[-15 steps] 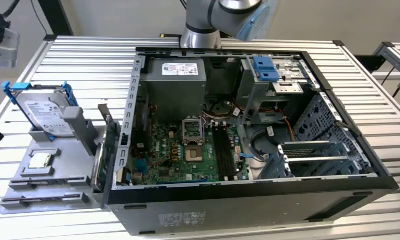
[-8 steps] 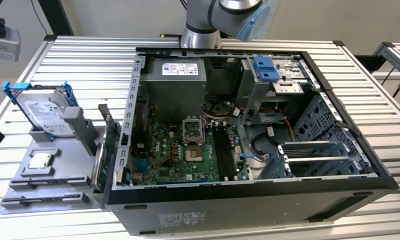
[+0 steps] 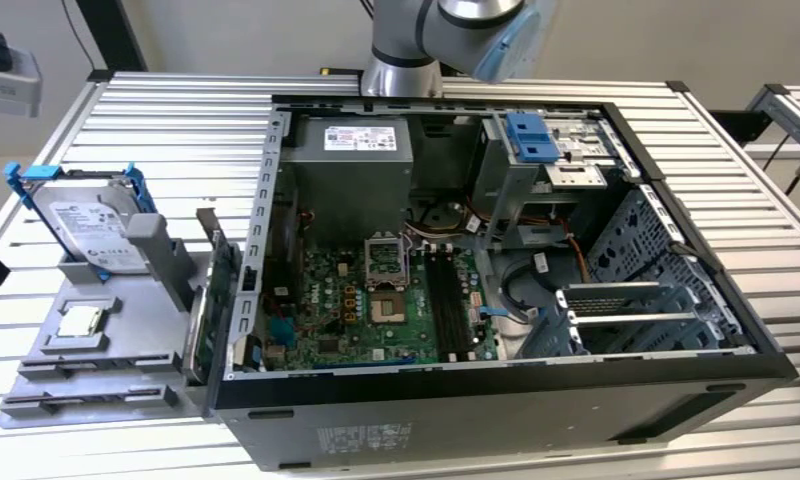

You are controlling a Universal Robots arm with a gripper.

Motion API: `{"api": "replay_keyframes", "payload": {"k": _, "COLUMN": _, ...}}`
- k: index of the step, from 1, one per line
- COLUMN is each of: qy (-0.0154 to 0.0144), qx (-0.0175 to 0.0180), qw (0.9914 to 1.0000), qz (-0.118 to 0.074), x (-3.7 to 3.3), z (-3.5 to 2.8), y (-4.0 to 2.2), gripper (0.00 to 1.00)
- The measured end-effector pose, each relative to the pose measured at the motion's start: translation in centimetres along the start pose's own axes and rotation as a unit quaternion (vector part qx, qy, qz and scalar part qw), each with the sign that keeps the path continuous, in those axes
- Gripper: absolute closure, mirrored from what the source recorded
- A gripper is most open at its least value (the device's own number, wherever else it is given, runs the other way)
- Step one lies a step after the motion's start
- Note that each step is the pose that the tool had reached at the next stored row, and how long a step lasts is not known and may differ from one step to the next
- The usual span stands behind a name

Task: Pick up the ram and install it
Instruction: 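Pick up the ram and move it above insertion slot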

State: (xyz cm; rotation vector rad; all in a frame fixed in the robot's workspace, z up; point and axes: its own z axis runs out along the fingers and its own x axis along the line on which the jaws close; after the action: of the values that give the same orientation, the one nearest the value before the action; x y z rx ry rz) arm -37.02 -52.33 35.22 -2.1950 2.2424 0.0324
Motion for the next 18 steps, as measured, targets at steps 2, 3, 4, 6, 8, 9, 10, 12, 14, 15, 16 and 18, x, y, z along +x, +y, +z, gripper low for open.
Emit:
{"api": "replay_keyframes", "payload": {"k": 2, "qy": 0.0001, "qx": -0.0001, "qw": 1.0, "qz": -0.003, "x": 0.0, "z": 0.0, "y": 0.0, "gripper": 1.0}}
{"api": "replay_keyframes", "payload": {"k": 3, "qy": 0.0001, "qx": -0.0001, "qw": 0.99999, "qz": -0.004, "x": 0.0, "z": 0.0, "y": 0.0, "gripper": 0.0}}
{"api": "replay_keyframes", "payload": {"k": 4, "qy": 0.0001, "qx": -0.0001, "qw": 0.99998, "qz": -0.006, "x": 0.0, "z": 0.0, "y": 0.0, "gripper": 0.0}}
{"api": "replay_keyframes", "payload": {"k": 6, "qy": 0.0001, "qx": -0.0002, "qw": 0.99996, "qz": -0.008, "x": 0.0, "z": 0.0, "y": 0.0, "gripper": 0.0}}
{"api": "replay_keyframes", "payload": {"k": 8, "qy": 0.0002, "qx": -0.0002, "qw": 0.99994, "qz": -0.011, "x": 0.0, "z": 0.0, "y": 0.0, "gripper": 0.0}}
{"api": "replay_keyframes", "payload": {"k": 9, "qy": 0.0002, "qx": -0.0002, "qw": 0.99992, "qz": -0.013, "x": 0.0, "z": 0.0, "y": 0.0, "gripper": 0.0}}
{"api": "replay_keyframes", "payload": {"k": 10, "qy": 0.0002, "qx": -0.0002, "qw": 0.9999, "qz": -0.014, "x": 0.0, "z": 0.0, "y": 0.0, "gripper": 0.0}}
{"api": "replay_keyframes", "payload": {"k": 12, "qy": 0.0001, "qx": -0.0002, "qw": 0.99988, "qz": -0.016, "x": 0.0, "z": 0.14, "y": -0.01, "gripper": 0.0}}
{"api": "replay_keyframes", "payload": {"k": 14, "qy": 0.0001, "qx": -0.0003, "qw": 0.99983, "qz": -0.018, "x": 0.02, "z": 0.5, "y": 0.02, "gripper": 0.0}}
{"api": "replay_keyframes", "payload": {"k": 15, "qy": -0.0003, "qx": -0.0004, "qw": 0.99979, "qz": -0.021, "x": 0.02, "z": 0.67, "y": 0.03, "gripper": 0.0}}
{"api": "replay_keyframes", "payload": {"k": 16, "qy": -0.0008, "qx": -0.0004, "qw": 0.99973, "qz": -0.023, "x": 0.02, "z": 0.85, "y": 0.05, "gripper": 0.0}}
{"api": "replay_keyframes", "payload": {"k": 18, "qy": -0.0017, "qx": -0.0004, "qw": 0.99961, "qz": -0.028, "x": 0.03, "z": 1.22, "y": 0.11, "gripper": 0.0}}
